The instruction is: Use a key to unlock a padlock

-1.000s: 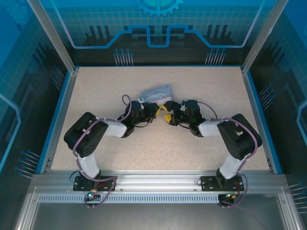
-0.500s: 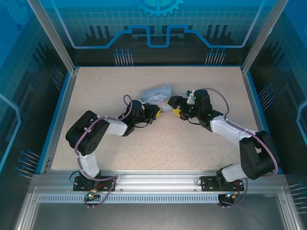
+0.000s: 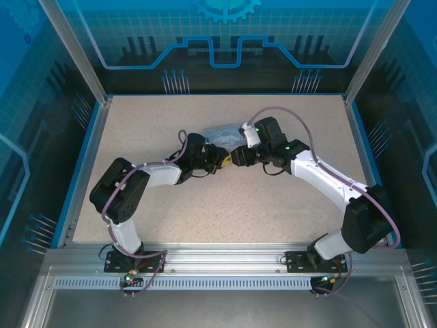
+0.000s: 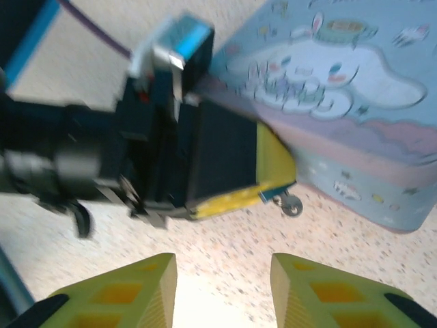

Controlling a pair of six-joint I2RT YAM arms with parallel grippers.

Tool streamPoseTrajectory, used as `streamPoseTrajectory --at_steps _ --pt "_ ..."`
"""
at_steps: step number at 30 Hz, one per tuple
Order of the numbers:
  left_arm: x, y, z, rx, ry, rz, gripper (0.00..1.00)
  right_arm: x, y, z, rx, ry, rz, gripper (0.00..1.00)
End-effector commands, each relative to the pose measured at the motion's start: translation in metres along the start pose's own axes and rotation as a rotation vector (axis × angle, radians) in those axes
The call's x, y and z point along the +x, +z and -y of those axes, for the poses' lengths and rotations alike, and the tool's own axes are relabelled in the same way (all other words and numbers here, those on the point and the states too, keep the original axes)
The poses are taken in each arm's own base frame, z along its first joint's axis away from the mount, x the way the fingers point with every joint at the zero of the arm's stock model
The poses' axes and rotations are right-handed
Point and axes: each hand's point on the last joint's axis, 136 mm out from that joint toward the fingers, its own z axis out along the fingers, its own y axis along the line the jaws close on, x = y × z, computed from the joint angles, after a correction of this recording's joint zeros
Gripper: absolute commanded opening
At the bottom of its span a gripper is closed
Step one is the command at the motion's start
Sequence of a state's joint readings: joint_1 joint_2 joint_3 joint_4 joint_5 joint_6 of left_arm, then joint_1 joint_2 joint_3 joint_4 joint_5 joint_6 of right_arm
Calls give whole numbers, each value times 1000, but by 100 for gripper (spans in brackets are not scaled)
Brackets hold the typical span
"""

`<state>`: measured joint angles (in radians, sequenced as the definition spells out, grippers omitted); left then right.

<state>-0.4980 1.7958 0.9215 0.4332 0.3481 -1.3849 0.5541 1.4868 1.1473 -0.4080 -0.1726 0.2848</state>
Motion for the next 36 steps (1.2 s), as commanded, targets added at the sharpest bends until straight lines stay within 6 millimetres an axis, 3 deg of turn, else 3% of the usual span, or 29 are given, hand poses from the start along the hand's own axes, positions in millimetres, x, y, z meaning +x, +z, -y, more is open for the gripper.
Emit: streamPoseTrajectory --at_steps 1,13,25,36 --pt "8 -10 20 -1 14 -59 0 17 11 15 113 -118 -72 44" --pt "14 -15 33 -31 34 -100 0 17 38 25 162 -176 -74 45" --pt "15 -15 41 -29 50 -119 0 15 54 22 157 -214 -95 43" --pt "15 -14 36 -38 46 -119 0 7 63 26 177 -216 -99 31"
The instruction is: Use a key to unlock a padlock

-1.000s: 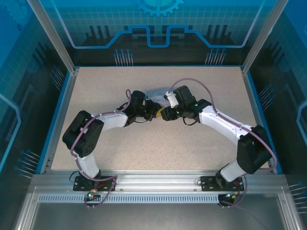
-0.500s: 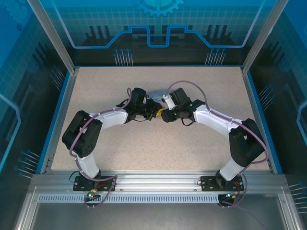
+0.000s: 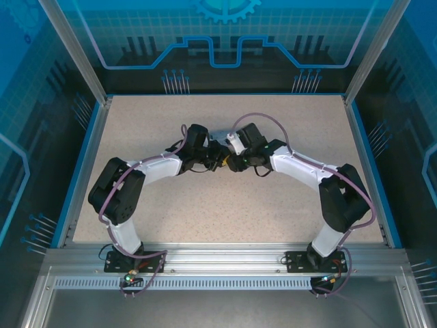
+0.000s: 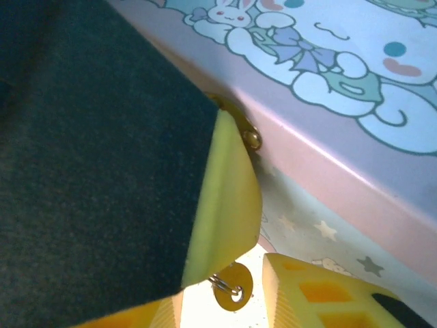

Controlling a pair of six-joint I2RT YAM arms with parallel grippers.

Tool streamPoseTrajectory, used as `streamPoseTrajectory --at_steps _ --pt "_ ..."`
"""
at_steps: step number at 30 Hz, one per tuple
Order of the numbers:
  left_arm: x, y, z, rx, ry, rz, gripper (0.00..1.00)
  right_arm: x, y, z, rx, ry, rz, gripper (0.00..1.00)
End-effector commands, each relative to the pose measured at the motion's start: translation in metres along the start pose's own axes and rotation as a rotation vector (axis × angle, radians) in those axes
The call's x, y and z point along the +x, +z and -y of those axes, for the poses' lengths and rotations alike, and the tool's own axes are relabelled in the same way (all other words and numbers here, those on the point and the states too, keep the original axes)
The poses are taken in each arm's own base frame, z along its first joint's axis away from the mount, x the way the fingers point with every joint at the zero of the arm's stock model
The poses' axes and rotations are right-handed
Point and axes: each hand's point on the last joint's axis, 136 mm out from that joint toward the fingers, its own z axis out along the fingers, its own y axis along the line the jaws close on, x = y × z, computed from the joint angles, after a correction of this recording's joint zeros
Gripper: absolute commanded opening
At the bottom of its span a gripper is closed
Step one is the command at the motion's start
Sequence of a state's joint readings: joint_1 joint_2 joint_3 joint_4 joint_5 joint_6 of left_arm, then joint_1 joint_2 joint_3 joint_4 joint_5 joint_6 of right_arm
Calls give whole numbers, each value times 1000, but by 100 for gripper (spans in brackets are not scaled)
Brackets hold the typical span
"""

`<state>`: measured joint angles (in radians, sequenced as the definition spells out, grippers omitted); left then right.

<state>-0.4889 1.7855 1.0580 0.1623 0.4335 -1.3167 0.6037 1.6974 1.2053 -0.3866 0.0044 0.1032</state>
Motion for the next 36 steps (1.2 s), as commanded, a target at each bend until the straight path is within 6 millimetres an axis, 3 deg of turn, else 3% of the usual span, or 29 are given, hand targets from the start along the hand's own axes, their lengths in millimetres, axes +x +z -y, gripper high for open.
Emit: streamPoseTrajectory --at_steps 1,10,15,20,24,25,29,30,33,36 --pt "5 -12 26 60 44 -25 0 -12 2 -2 18 -19 18 28" --pt "5 -9 21 60 39 -24 0 -16 -2 -4 -86 47 33 0" --pt "4 -8 17 59 44 -19 0 -22 -13 -14 -304 155 58 0" --pt "2 -7 9 41 63 -9 0 -34 -36 -42 -687 262 64 0" --pt "1 -5 0 23 73 -1 0 -35 -41 -48 -785 301 43 0" --pt "0 -5 -1 24 72 1 0 -34 -40 -46 -771 304 41 2" --pt "-1 -2 -6 18 74 5 0 -30 -41 -27 -678 332 52 45" --pt "-1 -2 -8 14 76 6 0 -28 -42 -20 -653 345 53 51" --pt "-1 -1 -10 6 94 5 0 -18 -44 1 -584 401 63 65" --pt "-1 -1 -16 -21 123 2 0 -8 -39 12 -533 441 57 71"
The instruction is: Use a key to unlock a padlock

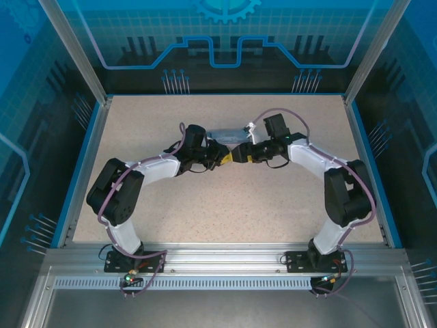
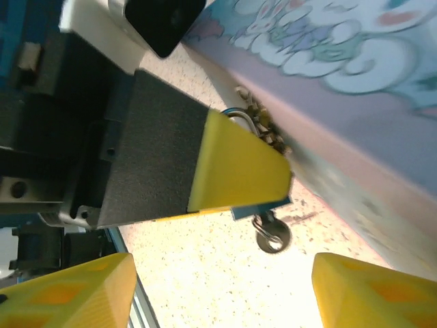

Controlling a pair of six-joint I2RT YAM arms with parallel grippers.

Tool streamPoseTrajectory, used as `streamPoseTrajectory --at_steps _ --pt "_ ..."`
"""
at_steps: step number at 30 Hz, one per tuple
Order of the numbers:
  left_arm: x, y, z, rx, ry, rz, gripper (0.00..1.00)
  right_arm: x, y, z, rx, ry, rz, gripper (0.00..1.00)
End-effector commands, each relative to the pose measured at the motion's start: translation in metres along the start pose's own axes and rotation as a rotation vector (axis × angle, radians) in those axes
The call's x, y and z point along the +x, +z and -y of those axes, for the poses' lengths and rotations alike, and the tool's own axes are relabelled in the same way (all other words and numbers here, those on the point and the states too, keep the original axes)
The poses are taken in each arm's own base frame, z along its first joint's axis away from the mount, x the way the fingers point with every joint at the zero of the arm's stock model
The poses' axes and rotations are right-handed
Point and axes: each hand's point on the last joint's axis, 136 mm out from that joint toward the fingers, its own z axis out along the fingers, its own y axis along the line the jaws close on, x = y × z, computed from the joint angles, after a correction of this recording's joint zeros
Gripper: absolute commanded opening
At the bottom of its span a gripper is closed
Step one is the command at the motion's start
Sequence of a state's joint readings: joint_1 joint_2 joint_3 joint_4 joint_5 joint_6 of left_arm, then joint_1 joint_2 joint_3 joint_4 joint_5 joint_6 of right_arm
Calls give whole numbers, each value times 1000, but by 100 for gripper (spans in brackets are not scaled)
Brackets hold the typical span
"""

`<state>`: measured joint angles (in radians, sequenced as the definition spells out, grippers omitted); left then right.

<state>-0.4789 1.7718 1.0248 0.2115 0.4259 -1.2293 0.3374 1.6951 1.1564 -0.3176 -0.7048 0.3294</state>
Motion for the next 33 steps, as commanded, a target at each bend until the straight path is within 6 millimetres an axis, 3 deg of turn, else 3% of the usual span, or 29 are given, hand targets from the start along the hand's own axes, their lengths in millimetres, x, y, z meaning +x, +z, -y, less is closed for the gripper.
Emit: streamPoseTrajectory --at_steps 1,4,7,9,16,20,24,30,33 --pt "6 2 -18 -52 36 -26 0 -2 -7 10 31 35 39 71" --pt "10 3 -29 -84 59 -40 0 -2 2 18 35 75 49 71" --pt "15 3 -41 -118 96 -57 8 -1 15 22 47 96 49 71" --pt "19 4 -49 -132 112 -74 15 0 23 23 54 109 48 71" --pt "32 -2 -65 -157 137 -97 57 -1 43 41 88 175 73 70" --pt "35 -15 -62 -161 165 -81 71 -6 48 48 106 187 79 70" --pt "33 -27 -52 -151 184 -57 78 -17 50 54 134 185 95 69" --pt "18 -44 -29 -117 202 3 81 -51 43 60 166 167 153 68" --pt "2 -54 -14 -90 204 49 82 -53 39 51 150 141 145 67"
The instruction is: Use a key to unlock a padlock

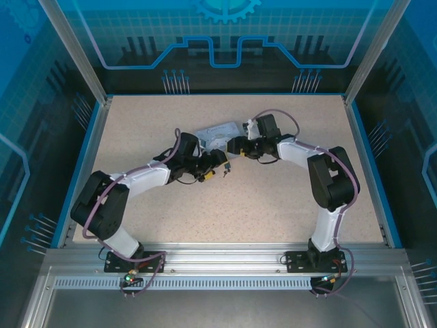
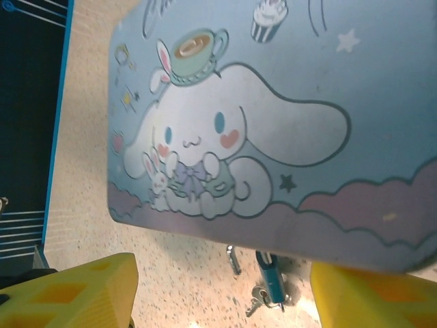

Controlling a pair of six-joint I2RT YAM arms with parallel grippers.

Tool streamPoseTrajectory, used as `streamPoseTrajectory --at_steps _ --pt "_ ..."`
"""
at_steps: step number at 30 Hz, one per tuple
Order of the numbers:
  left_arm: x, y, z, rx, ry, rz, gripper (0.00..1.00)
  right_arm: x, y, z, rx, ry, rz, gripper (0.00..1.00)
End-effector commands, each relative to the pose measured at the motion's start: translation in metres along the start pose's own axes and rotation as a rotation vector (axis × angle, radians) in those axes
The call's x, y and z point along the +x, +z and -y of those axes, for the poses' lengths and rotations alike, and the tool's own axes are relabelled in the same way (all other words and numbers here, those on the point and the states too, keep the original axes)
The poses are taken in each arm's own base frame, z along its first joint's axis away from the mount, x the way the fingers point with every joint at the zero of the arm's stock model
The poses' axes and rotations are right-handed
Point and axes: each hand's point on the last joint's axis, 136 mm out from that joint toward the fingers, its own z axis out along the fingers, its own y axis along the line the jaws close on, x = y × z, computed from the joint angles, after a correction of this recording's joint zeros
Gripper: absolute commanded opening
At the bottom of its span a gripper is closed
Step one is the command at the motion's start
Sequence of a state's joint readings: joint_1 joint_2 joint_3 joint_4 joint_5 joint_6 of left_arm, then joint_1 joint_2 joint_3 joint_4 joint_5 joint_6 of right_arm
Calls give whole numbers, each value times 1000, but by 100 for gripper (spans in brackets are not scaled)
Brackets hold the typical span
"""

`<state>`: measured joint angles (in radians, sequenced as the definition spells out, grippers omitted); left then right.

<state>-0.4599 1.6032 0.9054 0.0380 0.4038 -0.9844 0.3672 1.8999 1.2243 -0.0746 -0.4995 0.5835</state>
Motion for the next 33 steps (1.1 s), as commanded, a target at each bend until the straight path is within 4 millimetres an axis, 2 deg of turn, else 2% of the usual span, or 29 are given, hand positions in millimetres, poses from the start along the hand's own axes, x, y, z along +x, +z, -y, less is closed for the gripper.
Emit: streamPoseTrajectory --at_steps 1,6,12,20,27,33 --pt "-25 -19 18 24 23 73 82 -6 -8 -9 -2 -31 9 65" --pt "-53 -34 30 52 13 132 83 24 -12 -11 20 -44 -2 61" --pt "-80 -49 36 72 3 177 83 50 2 8 103 -7 16 51" --pt "-97 -58 36 92 -8 197 83 63 29 26 206 0 40 39" --pt "-99 -53 32 104 -24 177 83 66 40 39 243 16 52 37" --pt "-102 -50 33 110 -29 169 83 64 46 39 234 17 54 36"
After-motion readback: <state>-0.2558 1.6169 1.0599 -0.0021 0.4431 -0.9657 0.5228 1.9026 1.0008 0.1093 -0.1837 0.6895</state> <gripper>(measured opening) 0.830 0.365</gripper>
